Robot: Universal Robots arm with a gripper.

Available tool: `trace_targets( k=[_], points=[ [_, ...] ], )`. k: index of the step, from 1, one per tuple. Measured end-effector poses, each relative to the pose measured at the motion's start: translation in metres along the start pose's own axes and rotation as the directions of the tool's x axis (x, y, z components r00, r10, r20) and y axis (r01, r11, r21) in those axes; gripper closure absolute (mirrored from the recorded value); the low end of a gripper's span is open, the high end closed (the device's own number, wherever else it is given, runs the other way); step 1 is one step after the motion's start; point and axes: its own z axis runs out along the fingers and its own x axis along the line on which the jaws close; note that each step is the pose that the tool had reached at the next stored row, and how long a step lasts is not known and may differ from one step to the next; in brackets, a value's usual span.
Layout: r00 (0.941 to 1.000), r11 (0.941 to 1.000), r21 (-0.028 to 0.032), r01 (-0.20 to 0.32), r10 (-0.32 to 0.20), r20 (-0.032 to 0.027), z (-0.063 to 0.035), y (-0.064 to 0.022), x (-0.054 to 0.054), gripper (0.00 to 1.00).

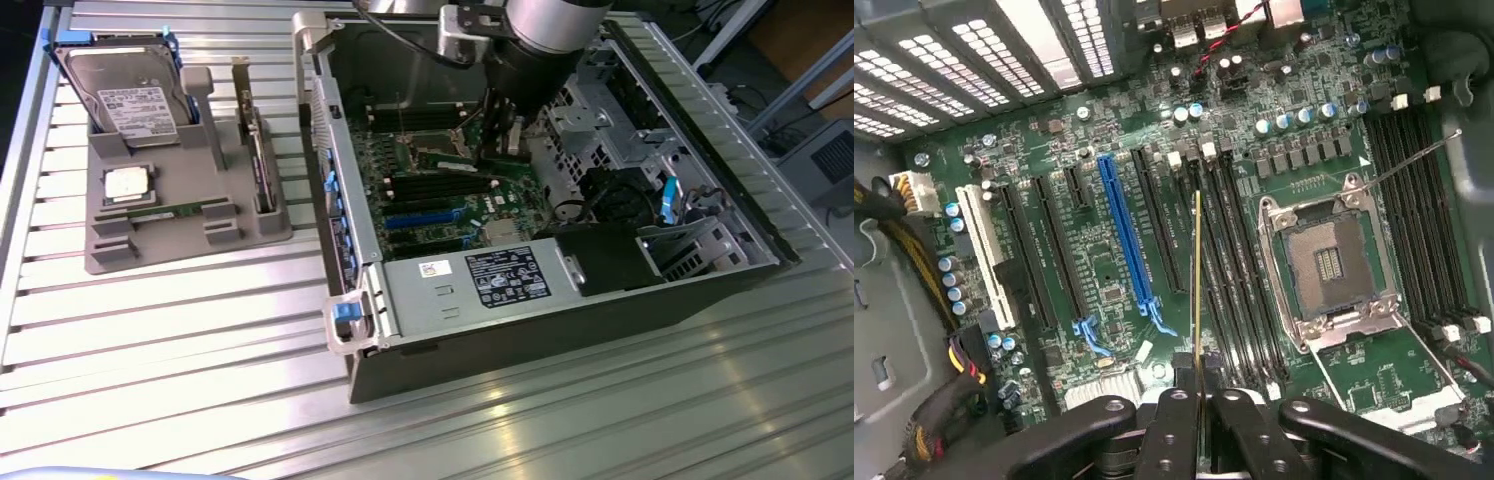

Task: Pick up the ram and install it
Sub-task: 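Insert the ram into the slot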

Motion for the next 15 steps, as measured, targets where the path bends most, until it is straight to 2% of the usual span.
trace_targets(
  k=[1, 2, 7, 14, 15],
  points=[
    [0.9974, 0.9974, -0.0028, 0.073, -0.073, -0.0004, 0.0001, 0.0, 0.0, 0.88],
    [0.9956, 0.9956, -0.0036, 0.094, -0.094, -0.0004, 0.0002, 0.0, 0.0, 0.88],
    [0.983, 0.983, -0.007, 0.183, -0.183, 0.0003, 0.0005, 0.0, 0.0, 0.88],
    [0.9551, 0.955, -0.0113, 0.296, -0.296, 0.0004, 0.0008, 0.0, 0.0, 0.88],
    [0.9555, 0.9554, -0.0112, 0.295, -0.295, 0.0002, 0.0007, 0.0, 0.0, 0.88]
  ],
)
